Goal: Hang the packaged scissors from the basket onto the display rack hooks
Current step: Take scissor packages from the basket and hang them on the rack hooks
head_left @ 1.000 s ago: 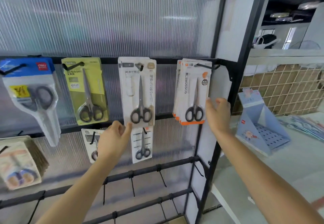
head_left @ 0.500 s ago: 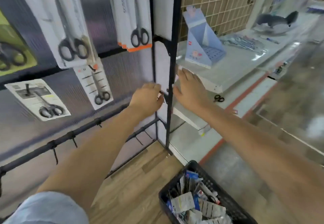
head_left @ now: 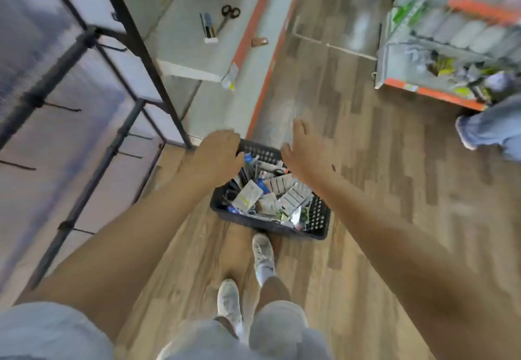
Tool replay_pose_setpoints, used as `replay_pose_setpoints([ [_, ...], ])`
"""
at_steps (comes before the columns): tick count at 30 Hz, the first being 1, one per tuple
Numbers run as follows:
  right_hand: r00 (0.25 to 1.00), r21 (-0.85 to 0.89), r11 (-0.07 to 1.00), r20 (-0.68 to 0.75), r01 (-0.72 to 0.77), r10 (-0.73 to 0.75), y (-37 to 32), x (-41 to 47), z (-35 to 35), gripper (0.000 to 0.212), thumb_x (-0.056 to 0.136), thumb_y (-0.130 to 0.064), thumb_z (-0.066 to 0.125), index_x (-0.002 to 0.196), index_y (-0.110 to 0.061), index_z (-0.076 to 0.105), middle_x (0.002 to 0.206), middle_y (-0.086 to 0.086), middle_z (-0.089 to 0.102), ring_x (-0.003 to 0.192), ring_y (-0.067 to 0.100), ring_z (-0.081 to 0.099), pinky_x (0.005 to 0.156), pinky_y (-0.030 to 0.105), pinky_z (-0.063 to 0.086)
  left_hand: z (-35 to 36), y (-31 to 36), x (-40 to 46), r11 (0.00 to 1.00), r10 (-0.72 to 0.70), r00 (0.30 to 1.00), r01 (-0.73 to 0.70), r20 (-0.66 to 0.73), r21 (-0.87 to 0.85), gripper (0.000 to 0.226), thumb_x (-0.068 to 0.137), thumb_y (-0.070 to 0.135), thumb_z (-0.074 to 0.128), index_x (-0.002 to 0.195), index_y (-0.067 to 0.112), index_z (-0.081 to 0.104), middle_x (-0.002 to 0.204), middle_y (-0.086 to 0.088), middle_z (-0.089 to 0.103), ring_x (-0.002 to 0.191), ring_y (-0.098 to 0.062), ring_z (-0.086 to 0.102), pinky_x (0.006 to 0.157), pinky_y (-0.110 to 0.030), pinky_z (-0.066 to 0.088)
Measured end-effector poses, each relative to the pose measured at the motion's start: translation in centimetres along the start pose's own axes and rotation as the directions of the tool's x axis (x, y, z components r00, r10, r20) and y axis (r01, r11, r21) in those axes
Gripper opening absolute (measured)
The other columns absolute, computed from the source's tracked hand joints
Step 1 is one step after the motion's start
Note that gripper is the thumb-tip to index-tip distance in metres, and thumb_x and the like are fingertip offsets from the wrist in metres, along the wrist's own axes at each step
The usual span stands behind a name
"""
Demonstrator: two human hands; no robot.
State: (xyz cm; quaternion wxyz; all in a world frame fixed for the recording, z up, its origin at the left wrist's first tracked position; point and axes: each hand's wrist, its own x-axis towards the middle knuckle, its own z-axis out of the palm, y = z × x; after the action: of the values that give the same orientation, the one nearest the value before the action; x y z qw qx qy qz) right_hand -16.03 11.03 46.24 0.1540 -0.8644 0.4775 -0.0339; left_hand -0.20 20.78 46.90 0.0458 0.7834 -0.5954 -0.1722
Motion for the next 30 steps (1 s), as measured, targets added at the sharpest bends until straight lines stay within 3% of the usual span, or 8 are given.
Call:
replay_pose_setpoints([
  [3,0.991,-0.035,0.992,0.049,-0.121,0.122,4.1,-1.9,3.0,0.050,0.092,-0.017,0.046,0.137,0.002,0.036,0.137,0.019,0.044,0.121,0.032,0.043,0.097,0.036,0.034,4.4,0.4,0.9,0.997,0.040,0.997,-0.044,0.069,0.059,0.033,0.089,0.035,0.029,0.093,0.012,0.051,0.098,-0.009,0.057,0.093,-0.031,0.057,0.079,-0.042,0.048],
  [7,0.962,0.003,0.973,0.157,-0.229,0.225,8.6,-3.0,7.3,0.053,0.095,-0.014,0.044,0.142,0.005,0.029,0.148,0.018,0.033,0.138,0.027,0.029,0.109,0.032,0.025,9.5,0.6,2.7,0.989,0.064,0.980,-0.088,0.190,0.116,0.024,0.095,0.023,0.044,0.108,0.005,0.054,0.111,-0.013,0.057,0.102,-0.029,0.053,0.082,-0.036,0.039],
  [10,0.937,0.019,0.950,0.172,-0.311,0.304,11.9,-2.6,11.5,0.044,0.093,-0.014,0.046,0.134,0.000,0.040,0.136,0.014,0.045,0.122,0.027,0.044,0.093,0.028,0.035,13.8,0.0,5.2,0.990,0.103,0.962,-0.123,0.254,0.064,0.023,0.095,0.021,0.044,0.104,0.002,0.054,0.108,-0.016,0.056,0.099,-0.030,0.052,0.080,-0.036,0.039],
  [12,0.915,0.023,0.936,0.217,-0.352,0.339,13.8,-2.1,14.3,0.039,0.093,-0.013,0.045,0.130,-0.002,0.043,0.130,0.011,0.048,0.114,0.024,0.048,0.083,0.023,0.032,17.1,-0.3,7.1,0.994,0.086,0.943,-0.103,0.320,0.037,0.022,0.094,0.020,0.045,0.101,0.001,0.054,0.105,-0.016,0.057,0.098,-0.030,0.052,0.080,-0.036,0.039],
  [16,0.859,0.085,0.892,0.327,-0.443,0.395,17.5,-0.9,20.0,0.034,0.092,-0.009,0.044,0.126,-0.002,0.046,0.126,0.010,0.049,0.110,0.022,0.049,0.076,0.022,0.032,23.5,0.0,11.2,0.998,0.020,0.918,-0.043,0.397,0.050,0.028,0.095,0.024,0.046,0.111,0.003,0.053,0.111,-0.014,0.057,0.102,-0.027,0.052,0.079,-0.036,0.041],
  [22,0.748,0.152,0.773,0.422,-0.616,0.513,24.4,1.3,28.2,0.034,0.095,-0.015,0.044,0.129,-0.011,0.048,0.122,0.008,0.054,0.105,0.023,0.055,0.078,0.031,0.041,33.7,1.0,18.4,0.998,-0.059,0.860,0.053,0.507,0.027,0.040,0.097,0.027,0.044,0.129,0.003,0.047,0.132,-0.016,0.050,0.120,-0.031,0.047,0.095,-0.042,0.040],
  [26,0.632,0.215,0.627,0.516,-0.749,0.578,28.8,3.9,35.8,0.035,0.098,-0.019,0.045,0.130,-0.005,0.050,0.120,0.014,0.060,0.106,0.026,0.056,0.075,0.028,0.037,42.1,-0.4,23.7,0.999,-0.011,0.853,0.028,0.522,-0.024,0.035,0.093,0.033,0.051,0.117,0.008,0.056,0.113,-0.012,0.061,0.101,-0.028,0.057,0.077,-0.037,0.047],
  [30,0.539,0.287,0.461,0.535,-0.840,0.651,32.2,6.7,45.0,0.040,0.097,-0.028,0.049,0.127,-0.001,0.052,0.117,0.012,0.060,0.107,0.027,0.056,0.072,0.026,0.036,50.4,-1.4,29.3,0.989,-0.043,0.871,0.107,0.489,-0.105,0.029,0.091,0.026,0.057,0.104,0.000,0.058,0.103,-0.018,0.060,0.094,-0.033,0.057,0.076,-0.038,0.046],
])
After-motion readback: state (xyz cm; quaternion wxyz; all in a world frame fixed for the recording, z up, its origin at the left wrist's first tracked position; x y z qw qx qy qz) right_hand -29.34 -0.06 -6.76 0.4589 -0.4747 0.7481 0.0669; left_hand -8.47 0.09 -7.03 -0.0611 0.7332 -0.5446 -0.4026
